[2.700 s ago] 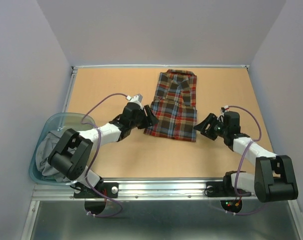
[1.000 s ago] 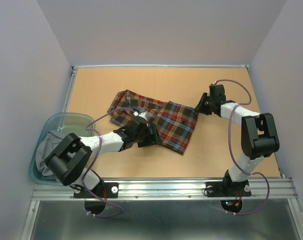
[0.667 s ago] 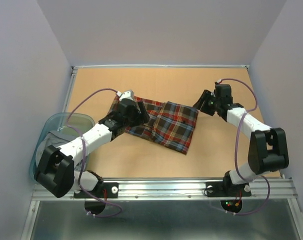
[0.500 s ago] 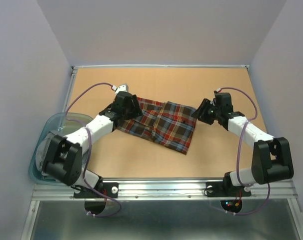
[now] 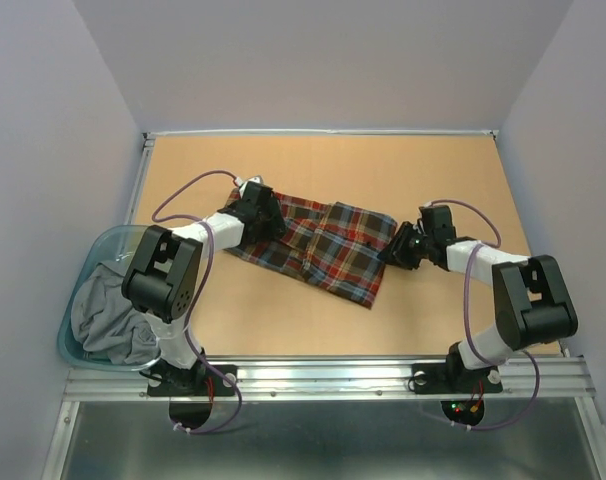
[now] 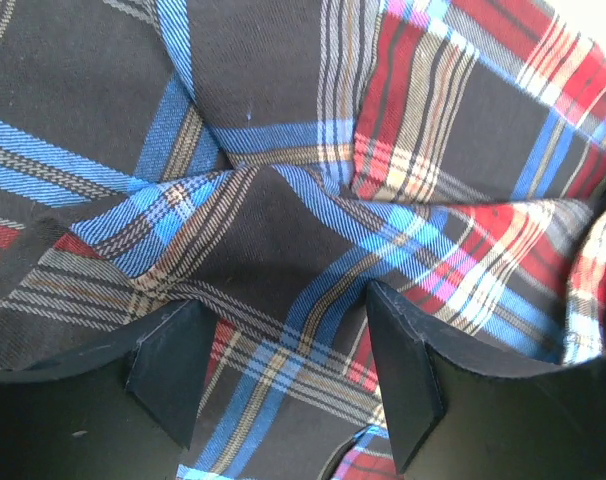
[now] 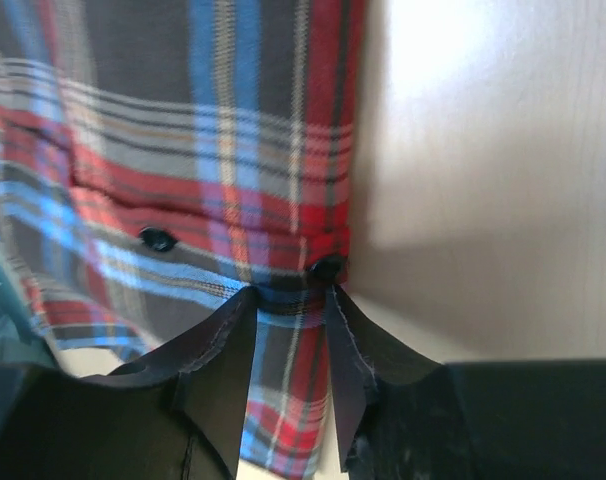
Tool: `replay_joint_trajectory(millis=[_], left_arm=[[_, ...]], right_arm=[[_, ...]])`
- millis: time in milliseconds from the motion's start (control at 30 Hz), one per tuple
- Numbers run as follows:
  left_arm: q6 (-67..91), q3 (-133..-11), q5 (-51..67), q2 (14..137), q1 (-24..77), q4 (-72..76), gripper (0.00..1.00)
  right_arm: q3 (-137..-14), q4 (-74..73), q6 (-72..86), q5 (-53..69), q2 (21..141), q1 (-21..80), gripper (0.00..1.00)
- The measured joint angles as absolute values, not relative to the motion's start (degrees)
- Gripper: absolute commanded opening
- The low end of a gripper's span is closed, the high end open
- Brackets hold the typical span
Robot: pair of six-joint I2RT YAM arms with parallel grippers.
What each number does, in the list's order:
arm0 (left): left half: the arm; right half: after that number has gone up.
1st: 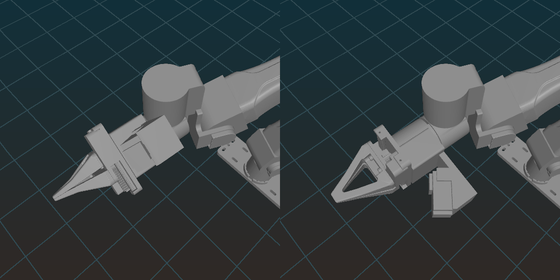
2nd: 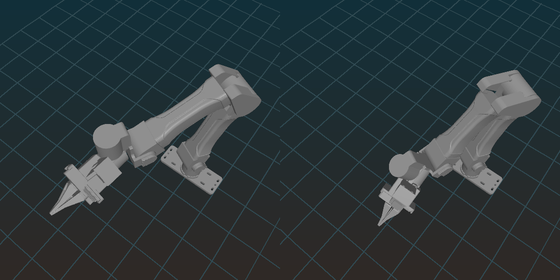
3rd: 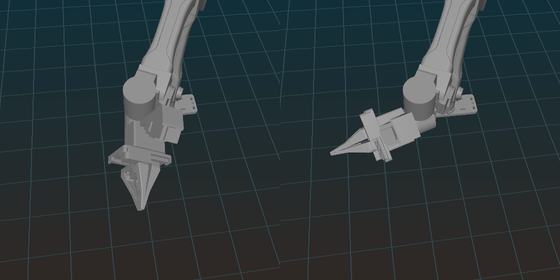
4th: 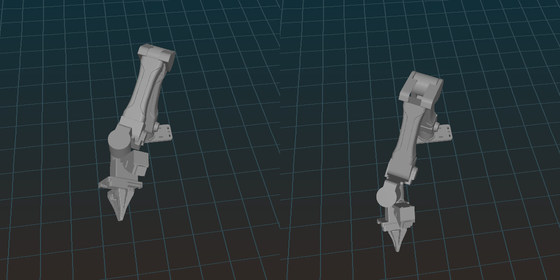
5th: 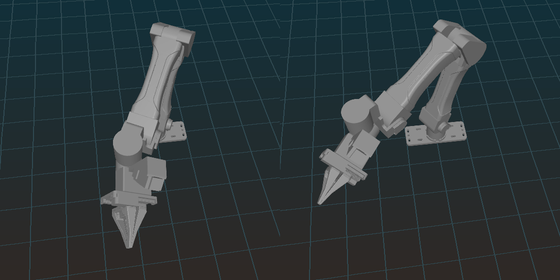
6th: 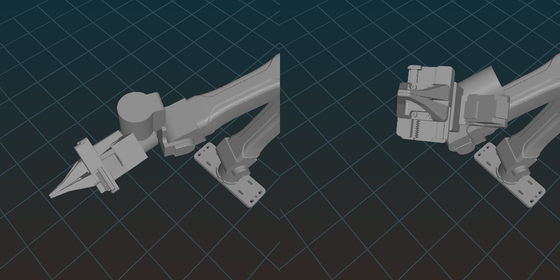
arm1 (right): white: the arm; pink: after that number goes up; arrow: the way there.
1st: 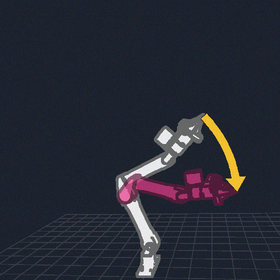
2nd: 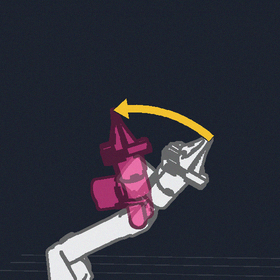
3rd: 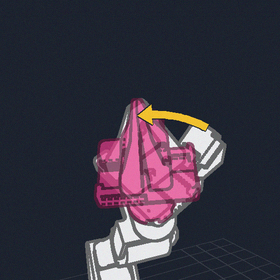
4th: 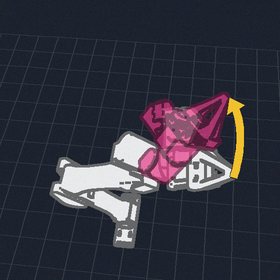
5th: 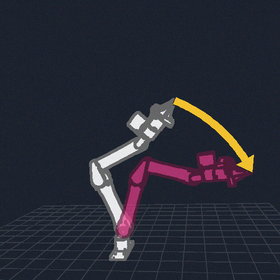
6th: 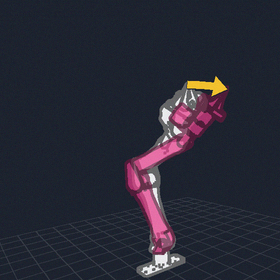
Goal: Fold and stack the long sleeve shirts
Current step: Fold the shirt
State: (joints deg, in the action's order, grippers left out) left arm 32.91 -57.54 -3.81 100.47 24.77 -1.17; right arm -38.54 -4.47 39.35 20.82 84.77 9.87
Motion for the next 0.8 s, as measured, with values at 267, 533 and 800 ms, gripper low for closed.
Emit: replay_joint_trajectory(millis=[267, 533, 800], left_arm=[[33.0, -59.8, -2.9, 101.5, 22.3, -1.1, 0.73], [33.1, -59.7, -1.0, 93.1, 24.6, -5.3, 0.69], [35.9, -56.4, 6.5, 82.7, 35.4, 2.2, 0.46]], right_arm=[[-46.3, -1.1, 37.8, 20.9, 96.0, 9.9, 0.34], [-48.4, -0.8, 36.3, 18.2, 92.1, 10.0, 0.51], [-42.1, 0.1, 37.6, 17.9, 79.5, 10.0, 0.59]])
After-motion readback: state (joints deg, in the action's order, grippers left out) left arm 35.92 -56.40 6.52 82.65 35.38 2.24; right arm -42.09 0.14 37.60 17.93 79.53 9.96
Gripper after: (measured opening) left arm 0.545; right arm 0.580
